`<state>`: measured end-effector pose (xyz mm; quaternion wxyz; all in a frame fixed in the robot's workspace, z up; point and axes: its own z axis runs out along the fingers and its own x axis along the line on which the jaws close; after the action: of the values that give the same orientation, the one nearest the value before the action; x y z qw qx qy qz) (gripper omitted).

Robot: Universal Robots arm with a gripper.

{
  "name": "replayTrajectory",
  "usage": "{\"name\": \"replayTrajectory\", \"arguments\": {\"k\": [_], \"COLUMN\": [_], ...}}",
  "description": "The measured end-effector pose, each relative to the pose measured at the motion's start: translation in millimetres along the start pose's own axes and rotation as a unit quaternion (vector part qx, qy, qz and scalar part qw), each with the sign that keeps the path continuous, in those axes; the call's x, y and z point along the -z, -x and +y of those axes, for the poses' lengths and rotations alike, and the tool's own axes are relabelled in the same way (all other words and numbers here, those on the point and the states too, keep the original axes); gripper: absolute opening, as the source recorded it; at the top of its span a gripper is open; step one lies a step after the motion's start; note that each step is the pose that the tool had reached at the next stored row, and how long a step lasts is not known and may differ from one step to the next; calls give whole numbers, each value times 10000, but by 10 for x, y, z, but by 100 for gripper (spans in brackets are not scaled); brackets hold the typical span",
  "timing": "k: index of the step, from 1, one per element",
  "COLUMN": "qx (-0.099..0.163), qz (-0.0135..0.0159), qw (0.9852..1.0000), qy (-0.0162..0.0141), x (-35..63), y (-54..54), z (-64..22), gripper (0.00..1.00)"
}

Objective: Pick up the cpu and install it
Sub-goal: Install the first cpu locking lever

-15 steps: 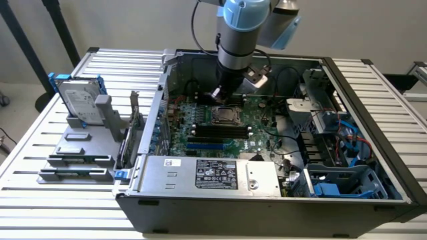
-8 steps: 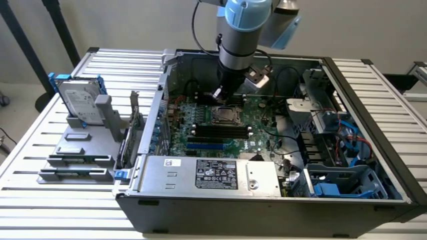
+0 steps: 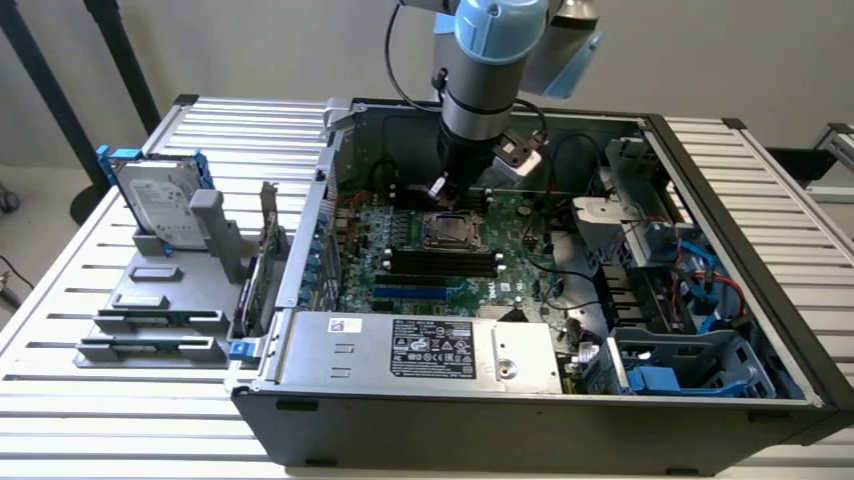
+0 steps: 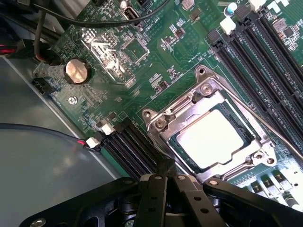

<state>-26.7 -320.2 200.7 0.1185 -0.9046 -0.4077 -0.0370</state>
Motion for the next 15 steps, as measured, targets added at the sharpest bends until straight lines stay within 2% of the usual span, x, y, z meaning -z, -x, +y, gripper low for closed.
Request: {"name": "replayTrajectory", "arguments": {"k": [15], "qx": [119], "qz": [-23], "qw": [9999], "qy": [-20], "x": [-12], "y": [-54], "z": [66], "gripper": [11]}}
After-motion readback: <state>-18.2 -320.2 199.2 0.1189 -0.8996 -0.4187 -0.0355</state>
